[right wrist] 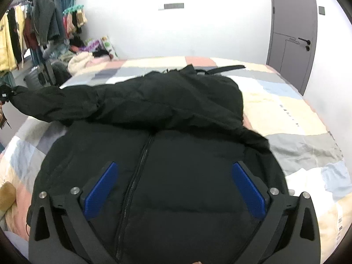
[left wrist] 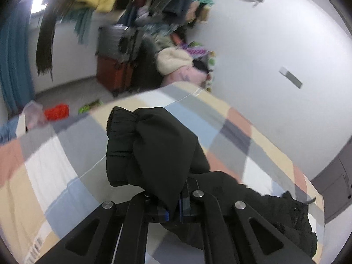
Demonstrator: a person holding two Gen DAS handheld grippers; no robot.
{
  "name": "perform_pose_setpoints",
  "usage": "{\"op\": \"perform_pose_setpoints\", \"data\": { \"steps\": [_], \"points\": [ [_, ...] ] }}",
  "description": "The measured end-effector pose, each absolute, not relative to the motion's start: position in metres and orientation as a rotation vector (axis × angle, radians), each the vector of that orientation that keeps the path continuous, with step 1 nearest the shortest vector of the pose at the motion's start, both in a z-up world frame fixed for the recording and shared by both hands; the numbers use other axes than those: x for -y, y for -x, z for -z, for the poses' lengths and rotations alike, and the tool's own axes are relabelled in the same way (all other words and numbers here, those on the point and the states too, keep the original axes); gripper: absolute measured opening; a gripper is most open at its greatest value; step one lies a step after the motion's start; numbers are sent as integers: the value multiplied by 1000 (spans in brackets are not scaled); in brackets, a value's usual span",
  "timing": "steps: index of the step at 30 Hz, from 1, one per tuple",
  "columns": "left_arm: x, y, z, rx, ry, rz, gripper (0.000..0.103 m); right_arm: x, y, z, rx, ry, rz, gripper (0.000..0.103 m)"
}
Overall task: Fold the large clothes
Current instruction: 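Lift the sleeve with the left gripper and fold it across the jacket body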
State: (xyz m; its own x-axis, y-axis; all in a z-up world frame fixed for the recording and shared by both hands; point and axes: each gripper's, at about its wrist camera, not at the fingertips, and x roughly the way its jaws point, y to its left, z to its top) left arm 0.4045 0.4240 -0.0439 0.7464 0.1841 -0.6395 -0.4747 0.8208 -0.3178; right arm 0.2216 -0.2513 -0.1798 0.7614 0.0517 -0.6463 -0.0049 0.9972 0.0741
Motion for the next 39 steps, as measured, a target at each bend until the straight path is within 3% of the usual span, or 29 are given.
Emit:
{"op": "perform_pose_setpoints", "data": {
  "steps": [11,19,30,39],
  "points": [
    [-255,-392,-72,-590,185,-303,5,281,-208,172,-653,-128,-30,103],
    [-104,-405,-101,-557,10,-140,5,299,-200,177,-622,-170,-15,103],
    [117,-439,-20,-626,-109,150,5,321,-198,186,-607,-231,-9,103],
    [233,-468,97,-745,-144,296,5,353,-206,200,-607,-300,80,103]
  ]
}}
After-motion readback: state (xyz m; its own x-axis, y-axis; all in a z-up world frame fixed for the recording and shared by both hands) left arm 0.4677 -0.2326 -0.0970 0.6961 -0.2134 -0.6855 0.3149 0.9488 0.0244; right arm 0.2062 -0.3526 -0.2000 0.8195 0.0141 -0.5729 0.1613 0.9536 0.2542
